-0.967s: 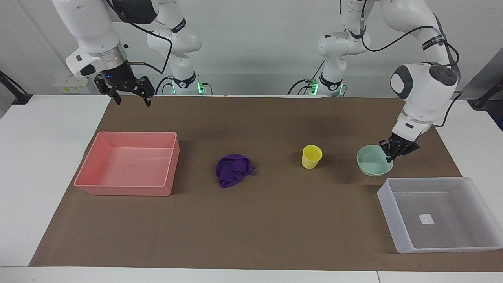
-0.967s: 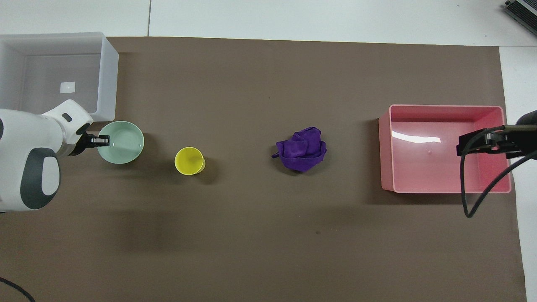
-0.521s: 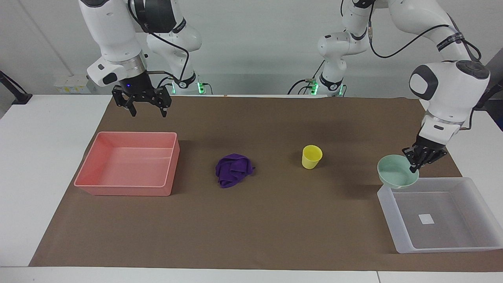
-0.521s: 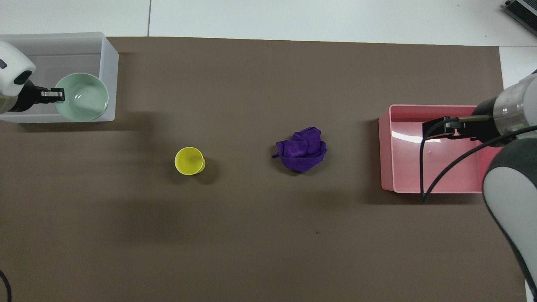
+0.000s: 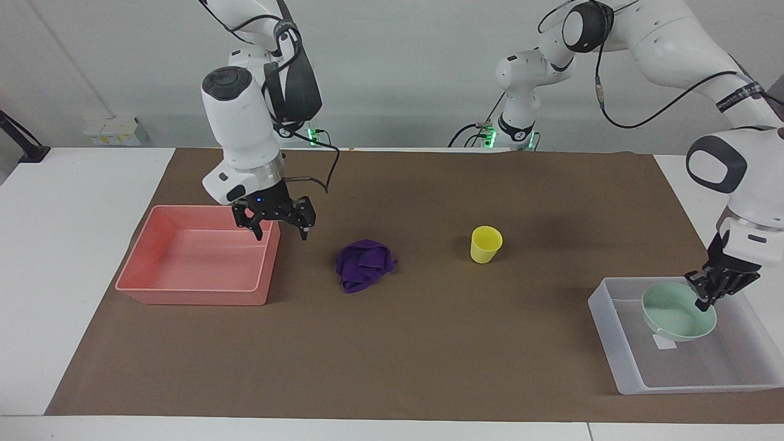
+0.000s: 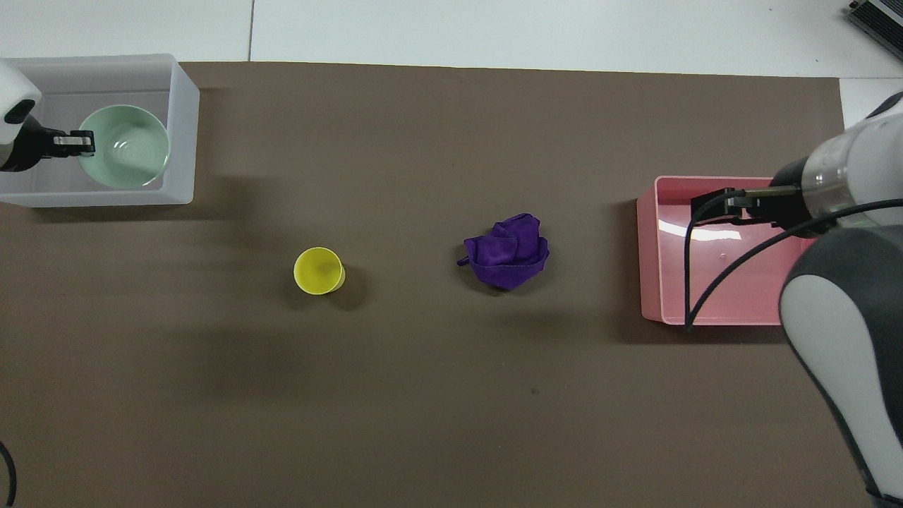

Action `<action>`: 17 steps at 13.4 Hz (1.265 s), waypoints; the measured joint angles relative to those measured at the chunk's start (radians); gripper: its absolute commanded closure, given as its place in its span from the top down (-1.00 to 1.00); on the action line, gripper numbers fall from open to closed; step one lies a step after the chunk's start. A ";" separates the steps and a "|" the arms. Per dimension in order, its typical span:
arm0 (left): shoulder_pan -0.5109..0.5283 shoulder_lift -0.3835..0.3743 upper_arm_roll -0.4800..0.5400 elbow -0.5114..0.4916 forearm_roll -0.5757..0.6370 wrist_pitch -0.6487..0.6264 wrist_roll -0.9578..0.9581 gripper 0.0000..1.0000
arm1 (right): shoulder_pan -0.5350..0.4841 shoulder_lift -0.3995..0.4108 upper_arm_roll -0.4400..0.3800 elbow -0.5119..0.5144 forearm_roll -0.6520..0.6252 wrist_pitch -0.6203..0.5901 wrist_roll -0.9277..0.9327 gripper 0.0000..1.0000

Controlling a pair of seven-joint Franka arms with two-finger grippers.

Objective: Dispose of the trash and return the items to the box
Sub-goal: 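Lift the green bowl into the white bin while the right gripper reaches out, then grasp the purple cloth with the right gripper while the left gripper releases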

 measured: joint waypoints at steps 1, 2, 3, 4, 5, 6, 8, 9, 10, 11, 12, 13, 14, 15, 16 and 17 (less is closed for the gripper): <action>0.008 0.043 0.001 0.031 0.000 0.000 0.001 -1.00 | 0.010 0.018 0.000 -0.022 0.008 0.046 0.000 1.00; 0.016 0.083 0.001 0.055 0.001 0.000 0.002 -1.00 | 0.026 0.036 0.001 -0.038 0.014 0.082 0.000 1.00; 0.027 0.115 0.001 0.073 0.001 0.001 0.002 -1.00 | 0.044 0.052 0.001 -0.053 0.017 0.108 0.000 1.00; 0.038 0.142 0.001 0.085 0.001 0.005 0.003 -1.00 | 0.067 0.066 0.002 -0.067 0.017 0.133 0.000 1.00; 0.045 0.162 0.001 0.092 0.001 0.007 0.005 -1.00 | 0.093 0.079 0.002 -0.085 0.018 0.168 0.000 1.00; 0.048 0.174 0.000 0.092 0.001 0.007 0.005 -1.00 | 0.116 0.090 0.003 -0.105 0.018 0.204 0.001 1.00; 0.050 0.190 0.000 0.084 0.003 0.006 0.005 -1.00 | 0.142 0.109 0.004 -0.137 0.018 0.257 0.001 1.00; 0.050 0.193 0.000 0.078 0.003 0.006 0.005 -1.00 | 0.147 0.118 0.005 -0.147 0.018 0.279 0.001 1.00; 0.050 0.194 -0.001 0.071 0.003 0.006 0.005 -1.00 | 0.148 0.130 0.010 -0.155 0.018 0.302 0.001 1.00; 0.051 0.194 -0.001 0.059 0.003 0.006 0.005 -1.00 | 0.151 0.143 0.015 -0.161 0.018 0.327 0.001 1.00; 0.052 0.194 -0.001 0.047 0.003 0.006 0.005 -0.93 | 0.158 0.157 0.017 -0.173 0.018 0.360 0.001 1.00; 0.053 0.194 -0.001 0.040 0.003 0.007 0.005 -0.59 | 0.161 0.168 0.019 -0.186 0.018 0.389 0.001 1.00; 0.054 0.193 -0.001 0.039 0.003 0.007 0.005 -0.06 | 0.162 0.174 0.021 -0.198 0.018 0.404 0.001 1.00; 0.053 0.192 -0.003 0.038 0.004 0.006 0.006 0.43 | 0.161 0.176 0.022 -0.208 0.018 0.408 0.001 1.00; 0.053 0.192 -0.005 0.037 0.006 0.006 0.006 0.87 | 0.161 0.175 0.022 -0.218 0.018 0.408 0.001 1.00; 0.052 0.190 -0.006 0.037 0.009 0.006 0.007 1.00 | 0.161 0.175 0.022 -0.227 0.018 0.409 0.001 0.47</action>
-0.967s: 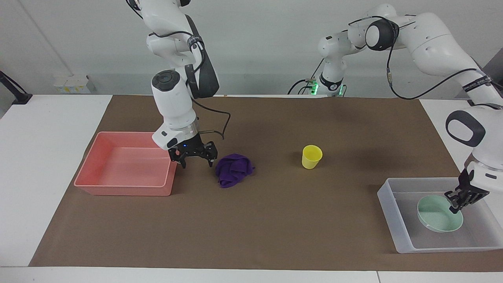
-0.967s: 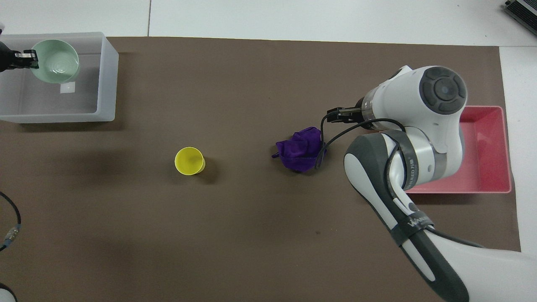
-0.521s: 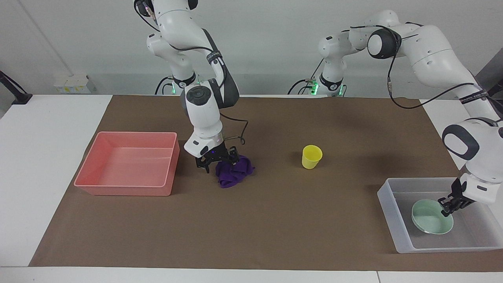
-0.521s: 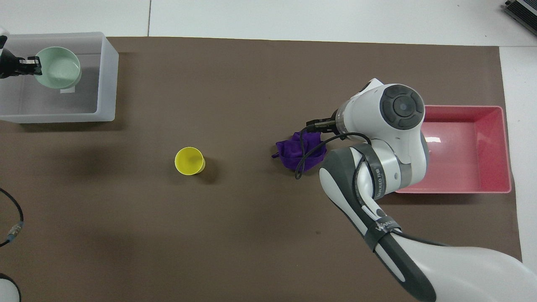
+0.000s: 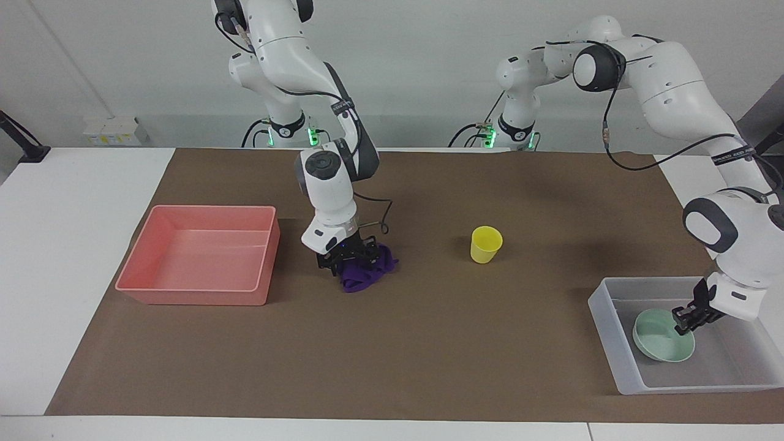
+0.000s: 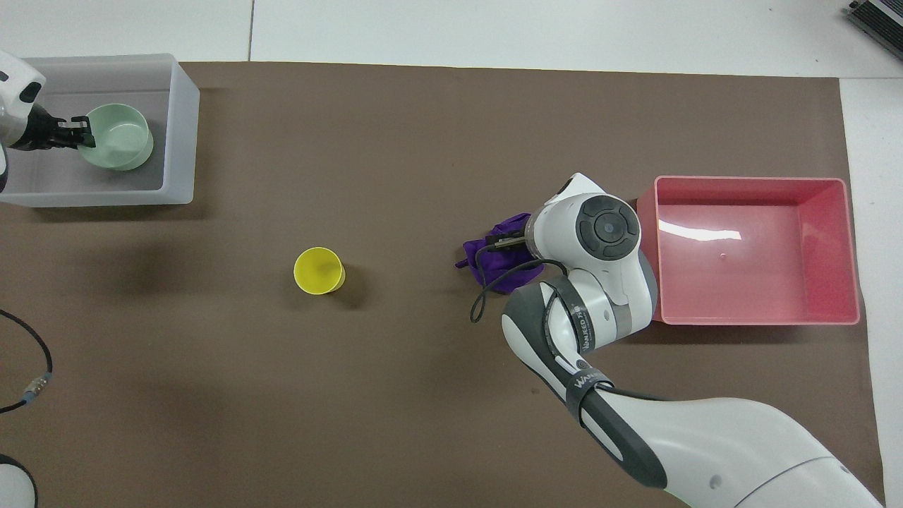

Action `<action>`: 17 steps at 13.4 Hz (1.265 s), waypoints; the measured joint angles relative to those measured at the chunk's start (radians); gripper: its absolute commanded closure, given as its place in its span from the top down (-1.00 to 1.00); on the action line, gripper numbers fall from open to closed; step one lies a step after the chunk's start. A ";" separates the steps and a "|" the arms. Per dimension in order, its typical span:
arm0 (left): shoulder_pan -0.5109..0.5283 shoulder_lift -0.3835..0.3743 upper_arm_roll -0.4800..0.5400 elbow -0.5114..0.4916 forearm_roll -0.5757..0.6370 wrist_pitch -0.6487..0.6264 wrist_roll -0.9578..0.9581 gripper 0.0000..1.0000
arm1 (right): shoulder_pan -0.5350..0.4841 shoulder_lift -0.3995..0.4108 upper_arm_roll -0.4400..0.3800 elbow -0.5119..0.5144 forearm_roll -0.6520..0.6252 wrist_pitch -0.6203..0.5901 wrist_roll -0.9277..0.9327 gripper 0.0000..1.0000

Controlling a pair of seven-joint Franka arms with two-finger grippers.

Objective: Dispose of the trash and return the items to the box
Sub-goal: 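Grasp the purple cloth with the right gripper while the left gripper releases, then carry the cloth to the pink tray while the left gripper grasps the cup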

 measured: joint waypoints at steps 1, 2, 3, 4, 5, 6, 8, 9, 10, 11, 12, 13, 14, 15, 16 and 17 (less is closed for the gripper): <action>0.000 -0.006 -0.002 0.000 0.001 0.001 0.001 1.00 | 0.000 0.000 0.000 -0.007 0.000 0.002 0.000 -0.12; -0.001 -0.017 -0.005 0.001 0.002 0.001 0.002 1.00 | 0.000 0.000 0.000 -0.010 0.000 0.003 0.000 -0.66; -0.001 -0.031 -0.009 0.001 0.002 0.001 0.004 1.00 | 0.000 0.000 0.000 -0.012 0.000 0.003 0.000 -0.85; -0.004 -0.050 -0.014 0.001 0.002 0.000 0.008 1.00 | 0.000 0.000 0.000 -0.012 0.000 0.003 0.000 -1.00; -0.016 -0.075 -0.018 0.000 0.002 -0.009 0.017 1.00 | 0.000 -0.001 0.000 -0.012 0.001 0.004 0.000 -1.00; -0.029 -0.102 -0.020 -0.004 0.003 -0.025 0.031 1.00 | 0.000 -0.002 0.000 -0.012 0.002 0.004 0.008 -1.00; -0.057 -0.177 -0.022 -0.046 0.003 -0.050 0.075 1.00 | 0.000 -0.006 0.003 -0.012 0.002 0.004 0.054 -1.00; -0.070 -0.228 -0.023 -0.091 0.003 -0.059 0.089 1.00 | 0.000 -0.008 0.006 -0.012 0.002 0.004 0.070 -1.00; -0.082 -0.281 -0.023 -0.148 0.003 -0.063 0.096 1.00 | 0.000 -0.009 0.007 -0.012 0.002 0.004 0.077 -1.00; -0.095 -0.333 -0.024 -0.206 0.003 -0.068 0.099 1.00 | 0.000 -0.011 0.007 -0.010 0.002 0.000 0.080 -1.00; -0.111 -0.388 -0.025 -0.267 0.003 -0.085 0.099 1.00 | 0.000 -0.014 0.007 -0.004 0.002 -0.013 0.082 -1.00; -0.133 -0.439 -0.026 -0.321 0.003 -0.109 0.099 1.00 | 0.000 -0.020 0.007 0.007 0.002 -0.038 0.085 -1.00; -0.159 -0.489 -0.026 -0.376 0.003 -0.135 0.097 1.00 | 0.000 -0.030 0.007 0.024 0.003 -0.070 0.099 -1.00; -0.185 -0.530 -0.027 -0.425 0.003 -0.147 0.084 1.00 | 0.000 -0.044 0.007 0.041 0.005 -0.100 0.123 -1.00; -0.211 -0.564 -0.028 -0.472 0.003 -0.149 0.060 1.00 | 0.000 -0.060 0.007 0.056 0.010 -0.126 0.146 -1.00; -0.242 -0.590 -0.028 -0.517 0.003 -0.141 0.035 1.00 | 0.000 -0.079 0.007 0.067 0.020 -0.151 0.162 -1.00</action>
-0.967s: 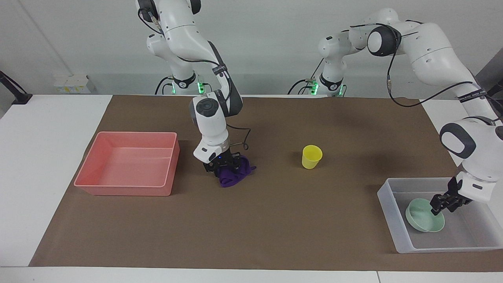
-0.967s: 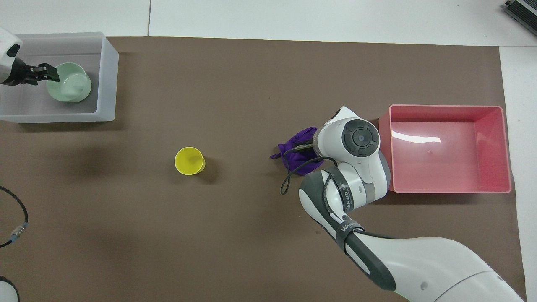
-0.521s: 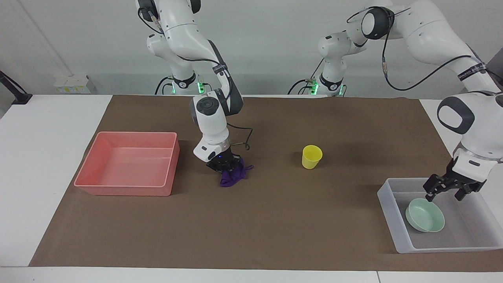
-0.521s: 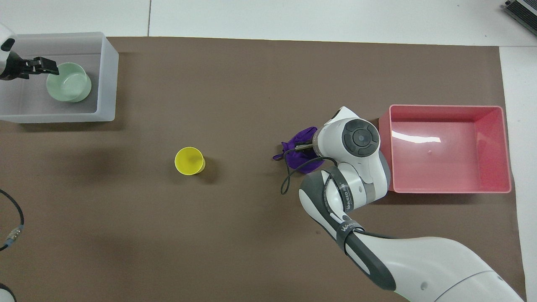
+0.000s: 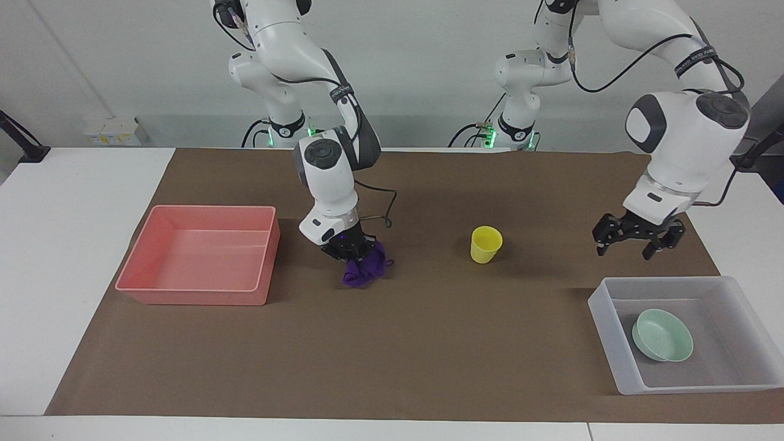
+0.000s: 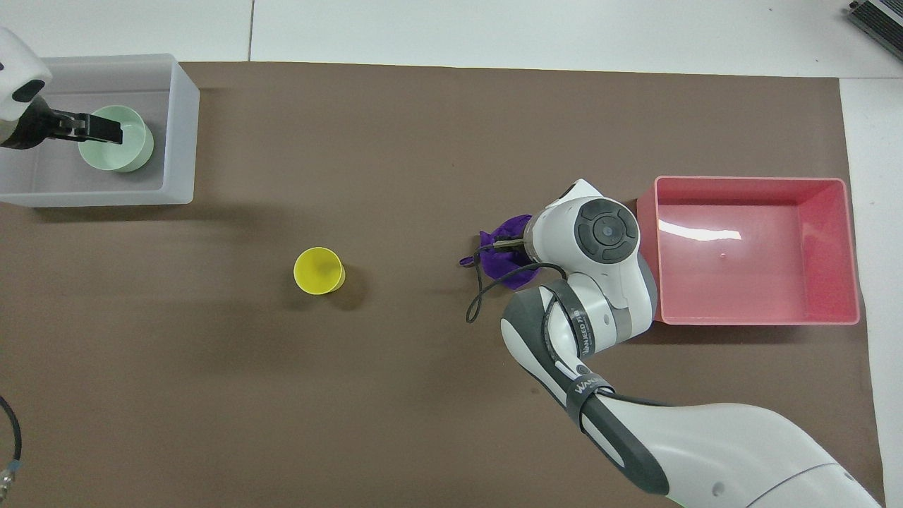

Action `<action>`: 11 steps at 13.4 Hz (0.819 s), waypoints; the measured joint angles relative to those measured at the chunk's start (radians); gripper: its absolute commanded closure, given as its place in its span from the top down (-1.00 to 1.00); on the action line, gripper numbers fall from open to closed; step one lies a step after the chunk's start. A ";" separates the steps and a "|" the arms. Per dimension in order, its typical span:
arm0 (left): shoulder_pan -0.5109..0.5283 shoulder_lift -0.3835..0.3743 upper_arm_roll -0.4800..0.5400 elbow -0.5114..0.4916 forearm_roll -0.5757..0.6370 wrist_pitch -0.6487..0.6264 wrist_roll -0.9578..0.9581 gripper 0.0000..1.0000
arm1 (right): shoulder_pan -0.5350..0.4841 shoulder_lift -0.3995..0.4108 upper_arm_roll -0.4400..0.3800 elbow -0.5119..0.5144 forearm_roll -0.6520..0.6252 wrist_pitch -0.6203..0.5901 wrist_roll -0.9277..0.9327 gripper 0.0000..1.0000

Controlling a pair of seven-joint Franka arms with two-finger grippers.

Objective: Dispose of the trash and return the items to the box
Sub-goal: 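Carry the cloth to the pink tray while the left gripper grasps the cup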

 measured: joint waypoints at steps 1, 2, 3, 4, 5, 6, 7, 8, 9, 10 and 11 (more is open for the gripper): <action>-0.033 -0.017 -0.001 -0.040 0.000 0.025 -0.021 1.00 | 0.000 -0.020 0.000 0.008 0.005 -0.022 0.014 -1.00; -0.067 -0.028 -0.001 -0.078 0.000 0.061 -0.037 1.00 | -0.001 -0.043 0.000 0.014 0.006 -0.045 0.026 -1.00; -0.102 -0.035 -0.002 -0.115 0.000 0.093 -0.047 1.00 | -0.004 -0.070 -0.002 0.019 0.007 -0.072 0.032 -1.00; -0.136 -0.041 -0.003 -0.148 0.000 0.116 -0.054 1.00 | -0.006 -0.100 -0.007 0.023 0.007 -0.103 0.035 -1.00; -0.163 -0.046 -0.003 -0.174 0.000 0.129 -0.059 1.00 | -0.009 -0.129 -0.013 0.029 0.007 -0.138 0.035 -1.00; -0.186 -0.050 -0.003 -0.199 0.000 0.142 -0.062 1.00 | -0.017 -0.158 -0.018 0.036 0.007 -0.178 0.035 -1.00; -0.202 -0.054 -0.003 -0.221 0.000 0.155 -0.063 1.00 | -0.031 -0.183 -0.019 0.044 0.007 -0.209 0.035 -1.00; -0.214 -0.058 -0.003 -0.245 0.000 0.174 -0.063 1.00 | -0.047 -0.204 -0.020 0.050 0.007 -0.234 0.035 -1.00; -0.227 -0.063 -0.002 -0.276 0.000 0.207 -0.063 1.00 | -0.067 -0.225 -0.020 0.055 0.006 -0.255 0.034 -1.00; -0.238 -0.069 -0.003 -0.308 0.000 0.245 -0.066 1.00 | -0.085 -0.244 -0.021 0.059 0.006 -0.274 0.030 -1.00; -0.249 -0.073 -0.003 -0.344 0.000 0.292 -0.078 1.00 | -0.103 -0.262 -0.021 0.061 0.006 -0.295 0.017 -1.00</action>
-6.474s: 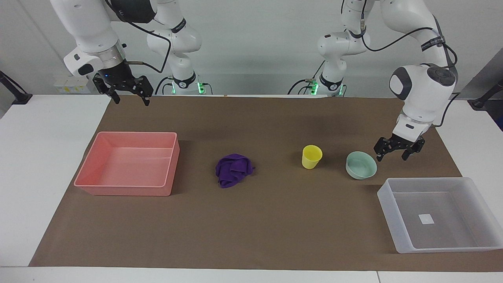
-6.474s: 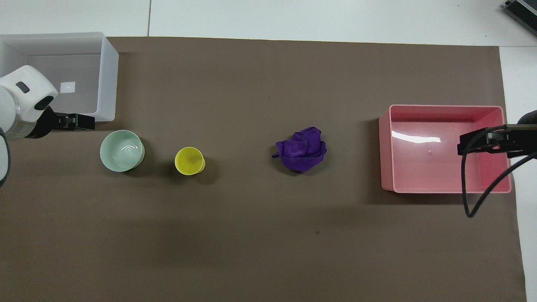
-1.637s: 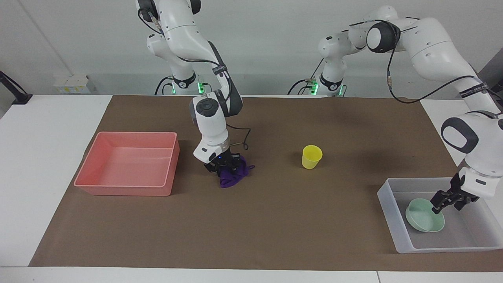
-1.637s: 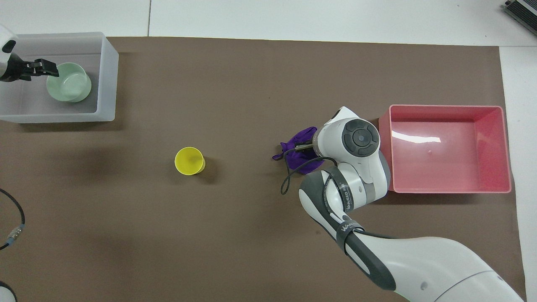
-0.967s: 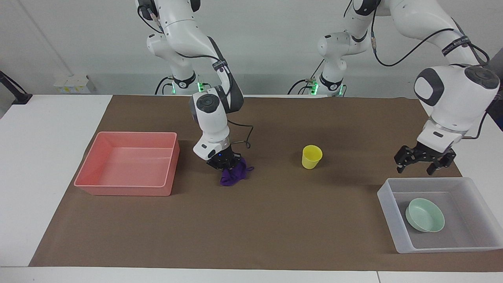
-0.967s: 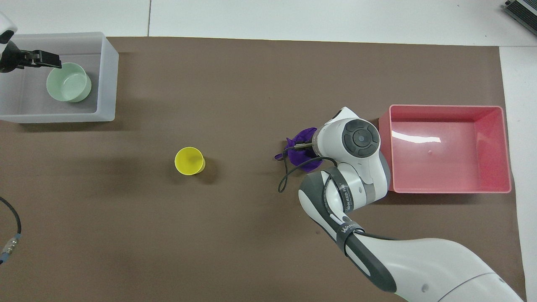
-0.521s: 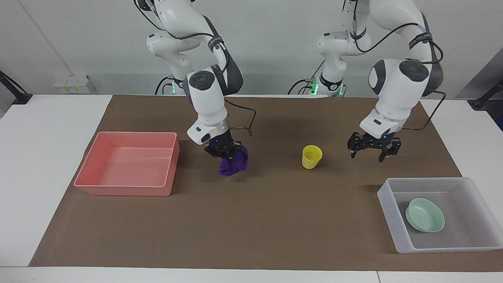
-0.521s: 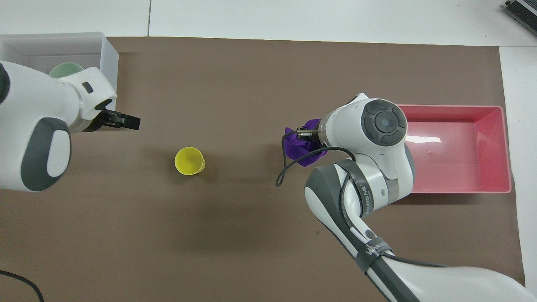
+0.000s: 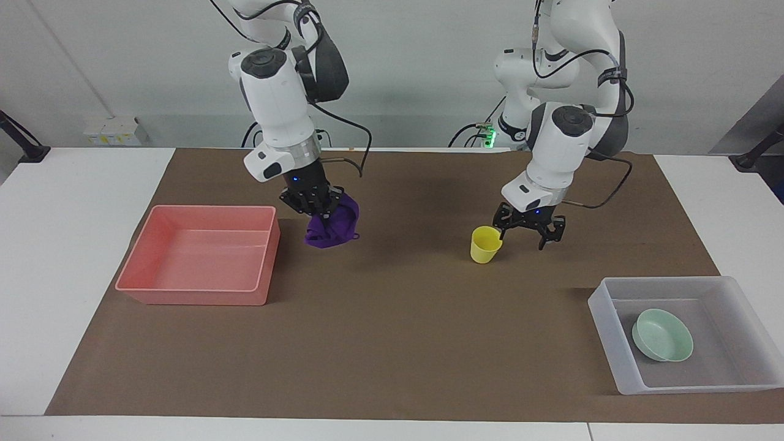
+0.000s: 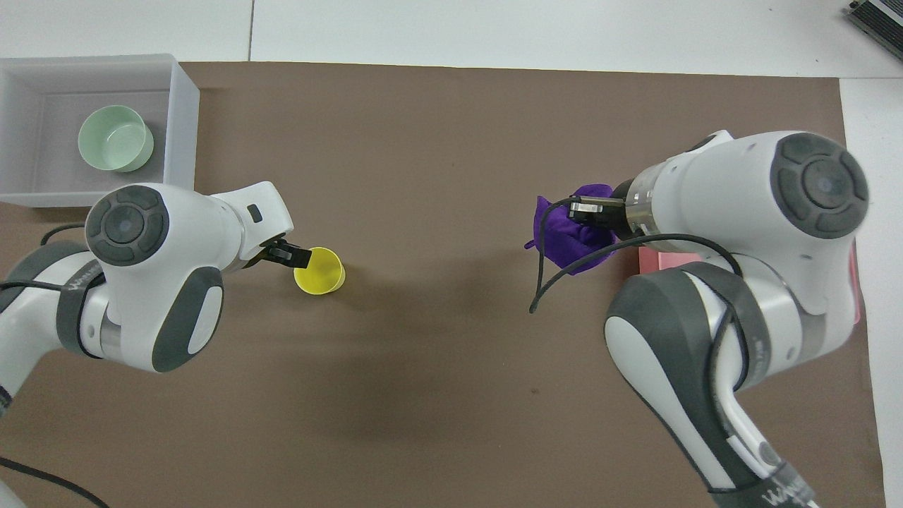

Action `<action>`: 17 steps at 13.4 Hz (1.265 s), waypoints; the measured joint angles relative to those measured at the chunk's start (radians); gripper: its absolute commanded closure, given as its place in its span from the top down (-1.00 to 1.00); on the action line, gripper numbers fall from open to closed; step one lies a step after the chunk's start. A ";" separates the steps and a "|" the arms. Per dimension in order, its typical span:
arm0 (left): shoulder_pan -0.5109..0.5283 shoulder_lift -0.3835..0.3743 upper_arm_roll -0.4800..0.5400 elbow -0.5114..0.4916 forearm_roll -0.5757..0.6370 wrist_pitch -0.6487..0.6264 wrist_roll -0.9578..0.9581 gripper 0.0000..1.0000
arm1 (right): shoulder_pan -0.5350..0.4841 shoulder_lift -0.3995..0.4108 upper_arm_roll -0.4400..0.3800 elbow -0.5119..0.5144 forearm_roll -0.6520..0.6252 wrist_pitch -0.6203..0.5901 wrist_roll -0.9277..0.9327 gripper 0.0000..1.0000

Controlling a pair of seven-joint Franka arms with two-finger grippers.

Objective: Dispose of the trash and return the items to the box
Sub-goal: 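Carry the cloth to the pink tray while the left gripper grasps the cup, then move the yellow cup into the white bin with the left gripper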

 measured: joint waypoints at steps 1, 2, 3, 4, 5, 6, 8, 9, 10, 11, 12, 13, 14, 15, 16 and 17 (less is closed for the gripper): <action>-0.009 -0.001 0.000 -0.029 0.000 0.039 -0.010 1.00 | -0.017 -0.015 -0.001 0.002 0.000 -0.020 -0.018 -1.00; -0.017 -0.002 0.000 -0.054 0.000 0.067 -0.016 1.00 | -0.034 -0.027 -0.001 0.002 -0.001 -0.034 -0.042 -1.00; -0.022 -0.002 0.000 -0.072 0.000 0.082 -0.020 0.85 | -0.052 -0.036 -0.002 0.002 -0.002 -0.046 -0.068 -1.00; -0.027 -0.002 0.000 -0.087 0.000 0.091 -0.024 0.43 | -0.074 -0.045 -0.003 0.003 -0.005 -0.057 -0.099 -1.00; -0.034 -0.002 0.000 -0.097 0.000 0.101 -0.032 -0.08 | -0.098 -0.051 -0.004 0.003 -0.007 -0.062 -0.130 -1.00; -0.039 -0.002 0.000 -0.104 0.000 0.112 -0.053 -0.90 | -0.124 -0.056 -0.004 0.003 -0.008 -0.065 -0.167 -1.00; -0.045 -0.002 0.000 -0.110 0.000 0.117 -0.094 -1.00 | -0.182 -0.060 -0.006 0.003 -0.008 -0.067 -0.244 -1.00; -0.045 -0.002 0.000 -0.112 0.000 0.117 -0.102 -1.00 | -0.207 -0.060 -0.006 0.003 -0.008 -0.067 -0.280 -1.00; -0.046 -0.002 0.000 -0.112 0.000 0.117 -0.107 -1.00 | -0.229 -0.060 -0.006 0.002 -0.008 -0.067 -0.311 -1.00; -0.046 -0.002 0.000 -0.112 0.000 0.117 -0.110 -1.00 | -0.251 -0.060 -0.006 0.002 -0.008 -0.067 -0.343 -1.00; -0.046 -0.002 0.000 -0.111 0.000 0.118 -0.112 -1.00 | -0.271 -0.060 -0.006 0.000 -0.009 -0.067 -0.377 -1.00; -0.046 -0.003 0.000 -0.107 0.000 0.118 -0.113 -1.00 | -0.295 -0.060 -0.006 -0.004 -0.009 -0.066 -0.416 -1.00; -0.046 -0.006 0.001 -0.100 0.000 0.117 -0.114 -1.00 | -0.321 -0.060 -0.006 -0.010 -0.009 -0.060 -0.454 -1.00; -0.046 -0.008 0.004 -0.088 0.000 0.107 -0.114 -1.00 | -0.346 -0.060 -0.007 -0.021 -0.009 -0.045 -0.489 -1.00; -0.045 -0.011 0.009 -0.065 0.000 0.078 -0.114 -1.00 | -0.373 -0.057 -0.007 -0.039 -0.009 -0.017 -0.523 -1.00; -0.041 -0.013 0.014 -0.036 0.000 0.040 -0.114 -1.00 | -0.394 -0.051 -0.007 -0.057 -0.009 0.014 -0.547 -1.00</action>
